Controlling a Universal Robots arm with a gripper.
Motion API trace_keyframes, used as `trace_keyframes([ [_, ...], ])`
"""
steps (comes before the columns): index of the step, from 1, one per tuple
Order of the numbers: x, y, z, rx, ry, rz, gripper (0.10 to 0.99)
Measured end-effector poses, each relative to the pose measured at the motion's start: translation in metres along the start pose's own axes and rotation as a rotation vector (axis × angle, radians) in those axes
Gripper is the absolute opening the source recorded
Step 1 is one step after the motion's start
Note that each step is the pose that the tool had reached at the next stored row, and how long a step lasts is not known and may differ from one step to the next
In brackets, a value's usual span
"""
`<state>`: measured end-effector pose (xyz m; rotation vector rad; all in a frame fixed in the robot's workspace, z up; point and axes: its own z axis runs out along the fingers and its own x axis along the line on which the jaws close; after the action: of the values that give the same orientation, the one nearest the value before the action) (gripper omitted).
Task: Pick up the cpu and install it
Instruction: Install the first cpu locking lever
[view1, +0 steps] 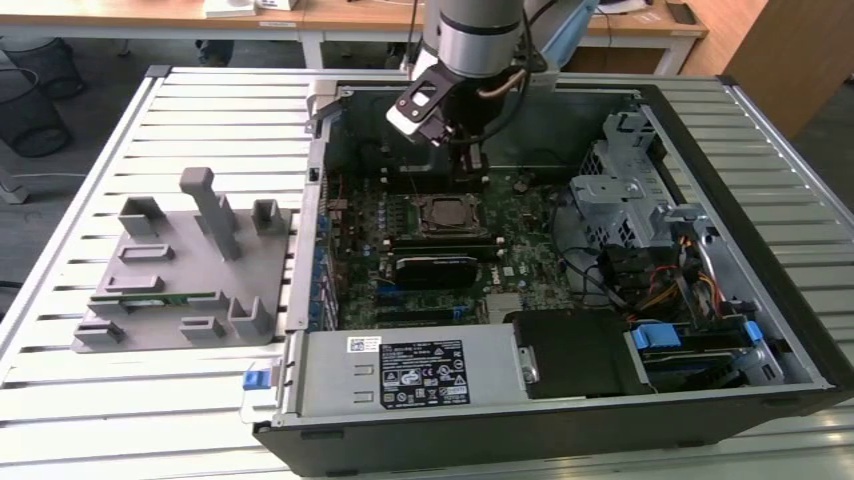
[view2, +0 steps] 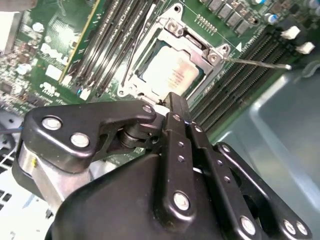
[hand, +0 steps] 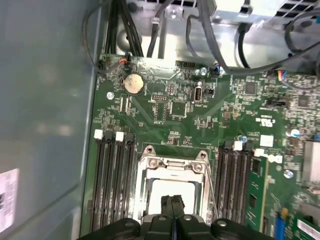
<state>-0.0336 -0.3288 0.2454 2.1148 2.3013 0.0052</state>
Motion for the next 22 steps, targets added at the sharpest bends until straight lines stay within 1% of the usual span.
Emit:
trace_keyframes([
  [5, -0.0002, 0.0002, -0.0189, 0.0, 0.0002, 0.0, 0.106],
  [8, -0.0003, 0.0004, -0.028, 0.0, 0.0002, 0.0, 0.106],
  [9, -0.0003, 0.0004, -0.03, 0.0, 0.0002, 0.0, 0.106],
  [11, -0.0003, 0.0002, -0.032, 0.0, 0.0001, 0.0, 0.106],
  [13, -0.0002, -0.001, -0.032, -0.001, 0.0001, -0.007, 0.106],
  [22, -0.0002, -0.0011, -0.0319, -0.002, 0.0017, -0.169, 0.106],
])
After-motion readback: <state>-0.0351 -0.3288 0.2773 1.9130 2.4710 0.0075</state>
